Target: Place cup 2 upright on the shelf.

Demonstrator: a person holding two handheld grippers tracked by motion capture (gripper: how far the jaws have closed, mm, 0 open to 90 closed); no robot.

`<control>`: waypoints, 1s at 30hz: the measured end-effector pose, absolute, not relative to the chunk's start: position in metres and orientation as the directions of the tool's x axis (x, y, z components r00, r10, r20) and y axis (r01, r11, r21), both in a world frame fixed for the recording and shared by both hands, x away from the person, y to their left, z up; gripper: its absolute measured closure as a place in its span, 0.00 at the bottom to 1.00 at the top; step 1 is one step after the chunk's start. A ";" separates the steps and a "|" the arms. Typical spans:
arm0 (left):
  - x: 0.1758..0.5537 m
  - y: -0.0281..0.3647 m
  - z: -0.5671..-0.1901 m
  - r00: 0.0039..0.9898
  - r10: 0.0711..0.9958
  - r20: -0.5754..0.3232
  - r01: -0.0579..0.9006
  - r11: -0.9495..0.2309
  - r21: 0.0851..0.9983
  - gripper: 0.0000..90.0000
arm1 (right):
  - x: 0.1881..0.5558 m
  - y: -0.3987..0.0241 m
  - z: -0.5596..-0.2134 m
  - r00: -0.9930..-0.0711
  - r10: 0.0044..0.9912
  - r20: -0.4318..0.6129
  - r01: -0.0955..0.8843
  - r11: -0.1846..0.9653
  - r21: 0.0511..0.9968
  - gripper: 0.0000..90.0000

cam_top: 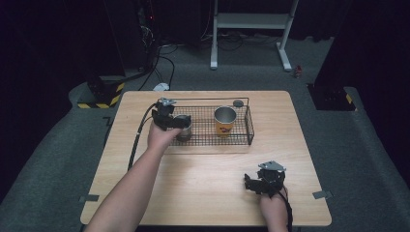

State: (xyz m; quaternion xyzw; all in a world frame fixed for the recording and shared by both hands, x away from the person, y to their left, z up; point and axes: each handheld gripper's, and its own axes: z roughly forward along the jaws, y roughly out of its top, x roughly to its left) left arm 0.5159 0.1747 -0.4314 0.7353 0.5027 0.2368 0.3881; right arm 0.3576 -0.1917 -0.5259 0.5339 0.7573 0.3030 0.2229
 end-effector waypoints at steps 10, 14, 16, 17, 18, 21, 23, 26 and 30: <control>0.511 0.182 -0.421 0.390 0.919 -0.063 0.534 -0.170 0.828 0.00 | 0.358 -0.192 -0.526 -0.331 0.944 -0.014 0.674 0.246 0.696 0.07; 0.507 0.181 -0.418 0.398 0.915 -0.066 0.520 -0.166 0.838 0.00 | 0.358 -0.192 -0.526 -0.331 0.944 -0.014 0.674 0.246 0.697 0.07; 0.505 0.180 -0.416 0.403 0.913 -0.065 0.515 -0.168 0.840 0.01 | 0.358 -0.192 -0.526 -0.330 0.944 -0.014 0.674 0.246 0.697 0.07; 0.504 0.180 -0.415 0.406 0.911 -0.066 0.516 -0.169 0.840 0.01 | 0.358 -0.192 -0.526 -0.331 0.943 -0.013 0.674 0.247 0.696 0.07; 0.504 0.179 -0.415 0.407 0.911 -0.070 0.519 -0.167 0.838 0.01 | 0.358 -0.192 -0.526 -0.331 0.944 -0.014 0.674 0.246 0.697 0.07; 0.502 0.178 -0.414 0.419 0.906 -0.057 0.516 -0.186 0.836 0.01 | 0.358 -0.192 -0.526 -0.330 0.944 -0.014 0.674 0.246 0.697 0.07; 0.500 0.177 -0.415 0.421 0.906 -0.052 0.513 -0.191 0.837 0.01 | 0.358 -0.192 -0.526 -0.331 0.944 -0.015 0.673 0.247 0.697 0.07; 0.497 0.180 -0.417 0.420 0.906 -0.051 0.506 -0.188 0.842 0.01 | 0.358 -0.192 -0.526 -0.333 0.943 -0.015 0.673 0.249 0.696 0.07; 0.491 0.187 -0.423 0.425 0.904 -0.047 0.510 -0.196 0.837 0.01 | 0.358 -0.192 -0.526 -0.331 0.943 -0.013 0.674 0.247 0.696 0.07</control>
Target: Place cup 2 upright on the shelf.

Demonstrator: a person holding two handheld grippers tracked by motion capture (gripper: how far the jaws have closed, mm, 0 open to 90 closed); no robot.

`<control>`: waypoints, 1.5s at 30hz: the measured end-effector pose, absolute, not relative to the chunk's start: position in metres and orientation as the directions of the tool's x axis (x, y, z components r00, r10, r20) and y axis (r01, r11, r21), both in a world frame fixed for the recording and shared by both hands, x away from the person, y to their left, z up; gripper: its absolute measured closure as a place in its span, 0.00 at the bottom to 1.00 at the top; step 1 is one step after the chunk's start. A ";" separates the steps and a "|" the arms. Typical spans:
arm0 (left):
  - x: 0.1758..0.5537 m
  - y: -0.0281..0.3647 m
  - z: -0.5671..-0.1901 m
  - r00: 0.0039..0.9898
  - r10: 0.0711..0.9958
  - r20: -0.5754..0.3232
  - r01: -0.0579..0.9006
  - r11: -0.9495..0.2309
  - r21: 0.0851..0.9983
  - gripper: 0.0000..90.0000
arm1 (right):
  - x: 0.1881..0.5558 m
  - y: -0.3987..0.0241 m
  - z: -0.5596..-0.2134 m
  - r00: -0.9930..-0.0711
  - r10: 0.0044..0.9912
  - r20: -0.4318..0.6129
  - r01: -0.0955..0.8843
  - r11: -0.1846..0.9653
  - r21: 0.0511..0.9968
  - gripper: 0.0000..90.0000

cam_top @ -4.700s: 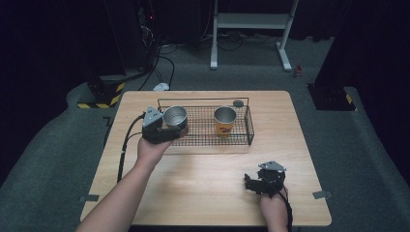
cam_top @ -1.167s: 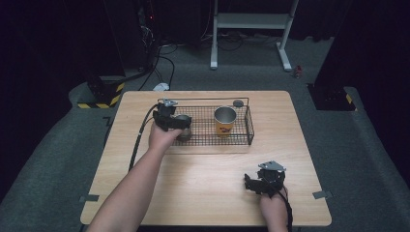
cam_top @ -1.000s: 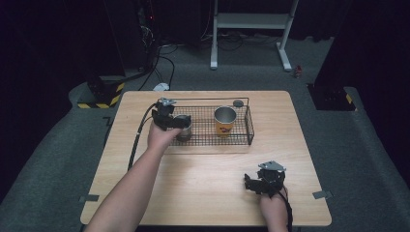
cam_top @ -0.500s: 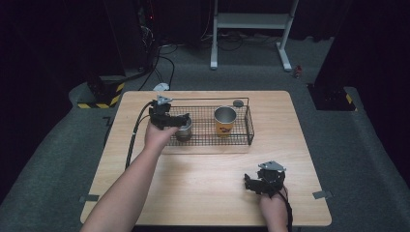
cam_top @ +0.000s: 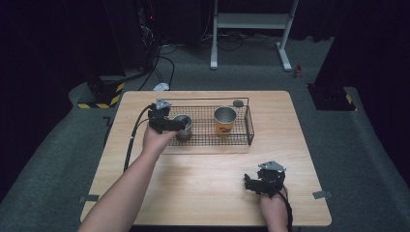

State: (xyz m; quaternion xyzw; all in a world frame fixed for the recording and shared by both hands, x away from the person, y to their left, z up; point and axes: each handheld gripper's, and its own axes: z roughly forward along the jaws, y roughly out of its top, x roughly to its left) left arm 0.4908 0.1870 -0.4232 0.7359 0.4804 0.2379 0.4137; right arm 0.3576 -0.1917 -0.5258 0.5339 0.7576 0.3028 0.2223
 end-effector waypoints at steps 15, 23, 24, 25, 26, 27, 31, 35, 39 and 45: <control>0.467 0.206 -0.432 0.446 0.893 -0.066 0.515 -0.196 0.834 0.01 | 0.358 -0.192 -0.526 -0.331 0.943 -0.015 0.673 0.247 0.697 0.07; 0.456 0.211 -0.432 0.460 0.885 -0.077 0.515 -0.195 0.835 0.02 | 0.358 -0.192 -0.526 -0.331 0.944 -0.014 0.674 0.246 0.697 0.07; 0.454 0.212 -0.432 0.461 0.884 -0.079 0.516 -0.194 0.834 0.02 | 0.358 -0.192 -0.526 -0.331 0.944 -0.013 0.674 0.246 0.696 0.07; 0.452 0.212 -0.432 0.458 0.885 -0.087 0.520 -0.187 0.833 0.03 | 0.358 -0.192 -0.526 -0.330 0.944 -0.013 0.675 0.246 0.696 0.07; 0.450 0.214 -0.432 0.462 0.882 -0.090 0.519 -0.186 0.834 0.03 | 0.358 -0.192 -0.526 -0.331 0.944 -0.013 0.674 0.246 0.696 0.07; 0.449 0.214 -0.432 0.464 0.881 -0.092 0.518 -0.185 0.835 0.03 | 0.358 -0.192 -0.526 -0.330 0.944 -0.014 0.674 0.246 0.697 0.07; 0.441 0.218 -0.434 0.469 0.879 -0.088 0.514 -0.191 0.836 0.03 | 0.358 -0.192 -0.526 -0.334 0.942 -0.016 0.672 0.250 0.697 0.07; 0.433 0.223 -0.436 0.476 0.875 -0.086 0.512 -0.196 0.837 0.03 | 0.358 -0.192 -0.526 -0.331 0.944 -0.013 0.674 0.246 0.696 0.07; 0.424 0.230 -0.440 0.483 0.871 -0.091 0.522 -0.203 0.828 0.03 | 0.358 -0.192 -0.526 -0.333 0.943 -0.015 0.673 0.249 0.697 0.07; 0.408 0.242 -0.450 0.478 0.873 -0.101 0.535 -0.198 0.821 0.04 | 0.358 -0.192 -0.526 -0.333 0.943 -0.015 0.673 0.248 0.697 0.07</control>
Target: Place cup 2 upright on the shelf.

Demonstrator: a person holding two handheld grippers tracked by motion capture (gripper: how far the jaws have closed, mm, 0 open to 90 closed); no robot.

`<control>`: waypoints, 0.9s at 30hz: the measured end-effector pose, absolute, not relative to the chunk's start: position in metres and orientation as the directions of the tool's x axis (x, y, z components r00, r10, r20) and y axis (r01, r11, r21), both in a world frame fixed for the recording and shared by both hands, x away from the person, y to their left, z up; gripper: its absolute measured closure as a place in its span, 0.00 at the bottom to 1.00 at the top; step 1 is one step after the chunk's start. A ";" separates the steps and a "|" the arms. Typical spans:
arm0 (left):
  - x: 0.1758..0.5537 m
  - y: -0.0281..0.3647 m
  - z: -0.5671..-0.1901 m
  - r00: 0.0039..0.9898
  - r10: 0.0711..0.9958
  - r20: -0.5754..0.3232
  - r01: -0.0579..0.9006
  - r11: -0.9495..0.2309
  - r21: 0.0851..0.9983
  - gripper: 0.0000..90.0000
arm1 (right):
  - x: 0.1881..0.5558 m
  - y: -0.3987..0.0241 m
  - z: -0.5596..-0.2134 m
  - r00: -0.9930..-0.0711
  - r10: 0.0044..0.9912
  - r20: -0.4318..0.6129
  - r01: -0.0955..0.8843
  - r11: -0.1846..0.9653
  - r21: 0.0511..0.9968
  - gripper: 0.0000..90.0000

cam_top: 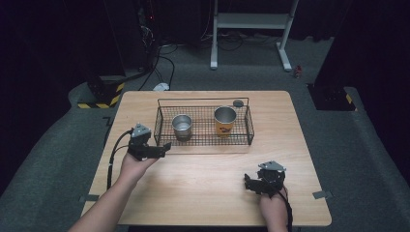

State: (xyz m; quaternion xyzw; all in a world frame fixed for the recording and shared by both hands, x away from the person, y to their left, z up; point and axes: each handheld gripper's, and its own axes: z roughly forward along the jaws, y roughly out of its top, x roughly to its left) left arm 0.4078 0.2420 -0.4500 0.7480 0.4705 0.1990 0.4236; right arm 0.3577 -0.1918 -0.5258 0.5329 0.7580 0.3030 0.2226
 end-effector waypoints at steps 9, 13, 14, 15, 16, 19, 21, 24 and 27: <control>0.378 0.263 -0.480 0.475 0.875 -0.095 0.575 -0.227 0.786 0.04 | 0.358 -0.192 -0.526 -0.331 0.944 -0.013 0.674 0.246 0.696 0.07; 0.363 0.274 -0.497 0.467 0.879 -0.099 0.608 -0.238 0.758 0.04 | 0.358 -0.192 -0.526 -0.331 0.944 -0.013 0.674 0.246 0.696 0.07; 0.360 0.277 -0.501 0.467 0.879 -0.095 0.613 -0.244 0.752 0.04 | 0.358 -0.192 -0.526 -0.330 0.944 -0.013 0.674 0.245 0.696 0.07; 0.357 0.280 -0.504 0.464 0.882 -0.089 0.616 -0.248 0.747 0.04 | 0.358 -0.192 -0.526 -0.331 0.944 -0.013 0.674 0.246 0.696 0.07; 0.353 0.283 -0.508 0.459 0.884 -0.088 0.622 -0.249 0.742 0.04 | 0.358 -0.192 -0.526 -0.331 0.944 -0.013 0.674 0.246 0.696 0.07; 0.345 0.290 -0.520 0.455 0.888 -0.061 0.638 -0.277 0.719 0.04 | 0.358 -0.192 -0.526 -0.331 0.944 -0.013 0.674 0.246 0.696 0.07; 0.339 0.293 -0.527 0.457 0.889 -0.033 0.647 -0.306 0.698 0.04 | 0.358 -0.192 -0.526 -0.333 0.943 -0.015 0.673 0.249 0.697 0.07; 0.331 0.295 -0.527 0.463 0.886 0.006 0.635 -0.336 0.696 0.06 | 0.358 -0.192 -0.526 -0.334 0.942 -0.016 0.672 0.250 0.697 0.07; 0.325 0.297 -0.529 0.456 0.890 0.012 0.627 -0.331 0.705 0.05 | 0.357 -0.192 -0.526 -0.330 0.944 -0.013 0.674 0.246 0.696 0.07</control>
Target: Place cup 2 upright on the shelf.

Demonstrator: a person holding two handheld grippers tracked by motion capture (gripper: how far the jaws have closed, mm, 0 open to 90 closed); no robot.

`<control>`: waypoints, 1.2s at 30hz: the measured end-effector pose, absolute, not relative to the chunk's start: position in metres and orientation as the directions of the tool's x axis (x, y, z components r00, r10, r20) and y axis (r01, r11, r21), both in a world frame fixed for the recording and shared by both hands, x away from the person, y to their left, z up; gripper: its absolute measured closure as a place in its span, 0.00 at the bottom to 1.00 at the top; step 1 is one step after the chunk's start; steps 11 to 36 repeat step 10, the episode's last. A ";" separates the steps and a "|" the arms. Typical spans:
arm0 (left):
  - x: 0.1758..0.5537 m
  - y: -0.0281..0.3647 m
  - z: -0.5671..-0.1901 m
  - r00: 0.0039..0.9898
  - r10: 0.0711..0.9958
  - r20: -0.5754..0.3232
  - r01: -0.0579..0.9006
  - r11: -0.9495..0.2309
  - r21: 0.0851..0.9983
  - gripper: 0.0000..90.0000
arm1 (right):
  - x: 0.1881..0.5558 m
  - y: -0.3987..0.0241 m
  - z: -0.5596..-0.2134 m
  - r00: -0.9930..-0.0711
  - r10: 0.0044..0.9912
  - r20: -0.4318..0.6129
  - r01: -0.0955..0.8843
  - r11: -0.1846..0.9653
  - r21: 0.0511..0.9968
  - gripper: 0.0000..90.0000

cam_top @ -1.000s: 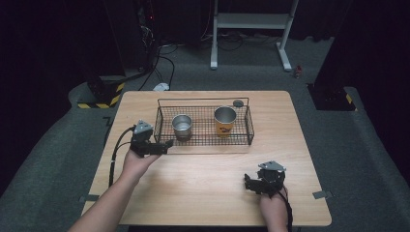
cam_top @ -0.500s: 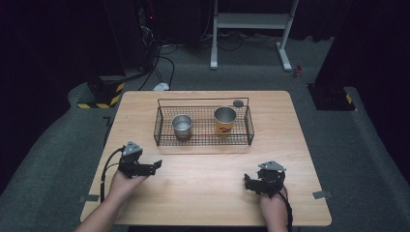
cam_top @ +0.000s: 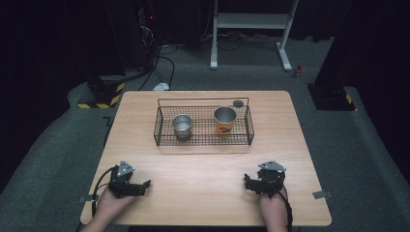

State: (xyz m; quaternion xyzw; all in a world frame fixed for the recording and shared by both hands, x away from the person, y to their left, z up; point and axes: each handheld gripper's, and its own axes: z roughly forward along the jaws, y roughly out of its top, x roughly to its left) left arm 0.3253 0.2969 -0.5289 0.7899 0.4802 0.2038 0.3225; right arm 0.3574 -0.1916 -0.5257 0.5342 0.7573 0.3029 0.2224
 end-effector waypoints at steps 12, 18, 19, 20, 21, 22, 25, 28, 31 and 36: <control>0.324 0.295 -0.531 0.422 0.907 0.009 0.634 -0.302 0.712 0.01 | 0.356 -0.191 -0.526 -0.322 0.947 -0.016 0.675 0.241 0.698 0.08; 0.324 0.295 -0.531 0.422 0.907 0.009 0.634 -0.302 0.712 0.01 | 0.356 -0.191 -0.526 -0.322 0.947 -0.016 0.675 0.241 0.698 0.08; 0.324 0.295 -0.531 0.422 0.907 0.009 0.634 -0.302 0.712 0.01 | 0.356 -0.191 -0.526 -0.322 0.947 -0.016 0.675 0.241 0.698 0.08; 0.324 0.295 -0.531 0.422 0.907 0.009 0.634 -0.302 0.712 0.01 | 0.356 -0.191 -0.526 -0.322 0.947 -0.016 0.675 0.241 0.698 0.08; 0.324 0.295 -0.531 0.422 0.907 0.009 0.634 -0.302 0.712 0.01 | 0.356 -0.191 -0.526 -0.322 0.947 -0.016 0.675 0.241 0.698 0.08; 0.324 0.295 -0.531 0.422 0.907 0.009 0.634 -0.302 0.712 0.01 | 0.356 -0.191 -0.526 -0.322 0.947 -0.016 0.675 0.241 0.698 0.08; 0.324 0.295 -0.531 0.422 0.907 0.009 0.634 -0.302 0.712 0.01 | 0.356 -0.191 -0.526 -0.322 0.947 -0.016 0.675 0.241 0.698 0.08; 0.324 0.295 -0.531 0.422 0.907 0.009 0.634 -0.302 0.712 0.01 | 0.356 -0.191 -0.526 -0.322 0.947 -0.016 0.675 0.241 0.698 0.08; 0.324 0.295 -0.531 0.422 0.907 0.009 0.634 -0.302 0.712 0.01 | 0.356 -0.191 -0.526 -0.322 0.947 -0.016 0.675 0.241 0.698 0.08; 0.324 0.295 -0.531 0.422 0.907 0.009 0.634 -0.302 0.712 0.01 | 0.356 -0.191 -0.526 -0.322 0.947 -0.016 0.675 0.241 0.698 0.08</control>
